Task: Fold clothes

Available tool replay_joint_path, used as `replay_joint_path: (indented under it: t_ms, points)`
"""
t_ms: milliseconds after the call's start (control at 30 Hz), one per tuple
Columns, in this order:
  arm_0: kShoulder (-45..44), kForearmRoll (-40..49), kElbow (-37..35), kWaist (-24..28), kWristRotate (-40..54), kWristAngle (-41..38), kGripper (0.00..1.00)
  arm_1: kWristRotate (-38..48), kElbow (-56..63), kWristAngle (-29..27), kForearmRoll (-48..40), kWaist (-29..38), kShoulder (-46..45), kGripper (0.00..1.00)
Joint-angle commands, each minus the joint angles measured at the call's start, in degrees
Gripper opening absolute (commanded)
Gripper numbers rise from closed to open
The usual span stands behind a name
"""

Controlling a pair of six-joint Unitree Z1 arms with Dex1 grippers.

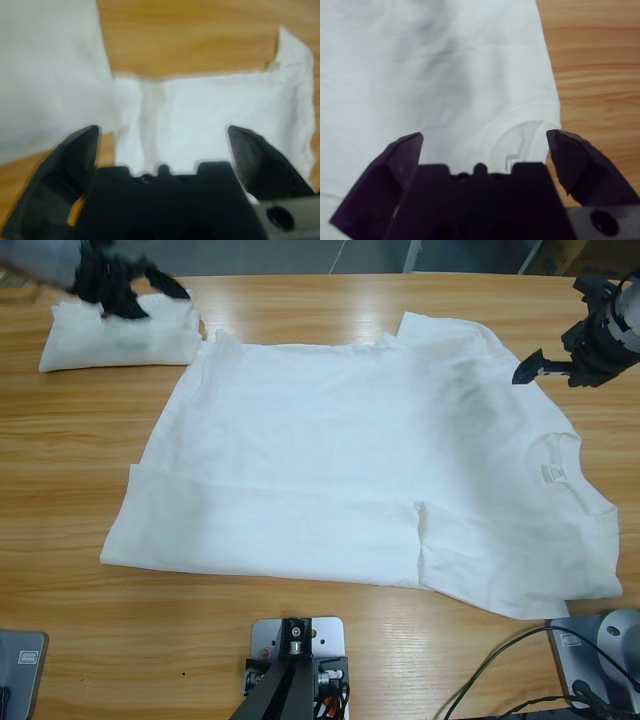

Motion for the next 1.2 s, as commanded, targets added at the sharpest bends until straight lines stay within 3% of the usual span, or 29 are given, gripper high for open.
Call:
replay_joint_path:
  t_ms: [33, 233, 467, 1000, 1200]
  points:
    - [15.2, 33.8, -28.5, -2.4, 0.8, 24.7, 0.977, -0.6, -0.1, 0.6, -0.9, -0.6, 5.0, 0.991]
    - [25.1, 40.0, -40.5, -1.4, -3.5, 22.1, 0.977, -0.9, 0.0, 0.5, -1.1, -1.0, 5.5, 0.991]
    - [32.5, 44.2, -47.5, 2.9, -4.7, 18.1, 0.977, -0.9, 0.4, 0.5, -1.7, -2.0, 7.1, 0.991]
    - [36.7, 47.0, -51.3, 17.7, -3.5, 19.3, 0.977, -1.0, -2.1, 0.6, -2.2, -2.0, 10.0, 0.991]
    - [36.9, 47.6, -55.2, 16.2, -1.8, 18.6, 0.977, -1.1, -1.9, 0.4, -2.0, -2.0, 9.3, 0.991]
